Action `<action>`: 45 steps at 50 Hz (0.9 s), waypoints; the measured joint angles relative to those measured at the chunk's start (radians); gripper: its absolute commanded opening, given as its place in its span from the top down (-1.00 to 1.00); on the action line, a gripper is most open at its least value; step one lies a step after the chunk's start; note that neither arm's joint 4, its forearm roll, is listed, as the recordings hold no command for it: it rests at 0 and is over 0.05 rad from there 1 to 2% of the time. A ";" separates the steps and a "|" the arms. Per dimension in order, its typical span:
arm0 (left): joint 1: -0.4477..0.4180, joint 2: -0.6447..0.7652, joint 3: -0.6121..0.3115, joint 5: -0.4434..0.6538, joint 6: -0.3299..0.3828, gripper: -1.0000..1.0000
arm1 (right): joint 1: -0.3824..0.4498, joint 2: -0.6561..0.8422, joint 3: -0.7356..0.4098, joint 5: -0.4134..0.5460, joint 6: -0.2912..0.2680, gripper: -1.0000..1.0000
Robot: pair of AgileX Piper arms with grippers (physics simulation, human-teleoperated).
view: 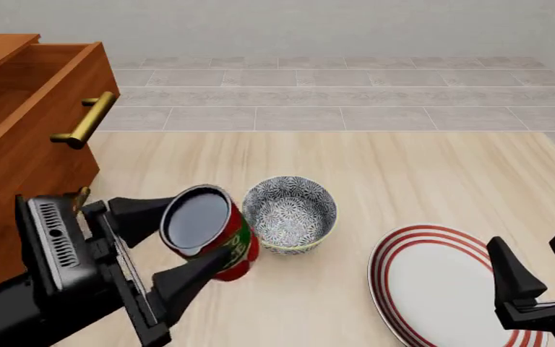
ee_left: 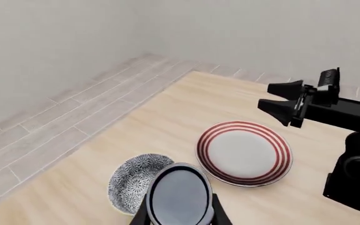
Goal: Put the ketchup in the top drawer of the cabinet.
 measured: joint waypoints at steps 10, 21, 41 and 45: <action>0.034 -0.203 0.000 0.183 0.024 1.00 | 0.003 -0.001 0.000 0.001 0.001 -1.00; 0.110 -0.360 -0.070 0.391 0.008 1.00 | 0.003 0.005 0.000 -0.003 0.001 -1.00; 0.215 -0.469 -0.334 0.762 0.014 1.00 | 0.003 0.025 0.000 -0.018 0.004 -1.00; 0.242 -0.470 -0.380 0.814 0.019 1.00 | 0.003 0.029 0.000 -0.021 0.004 -1.00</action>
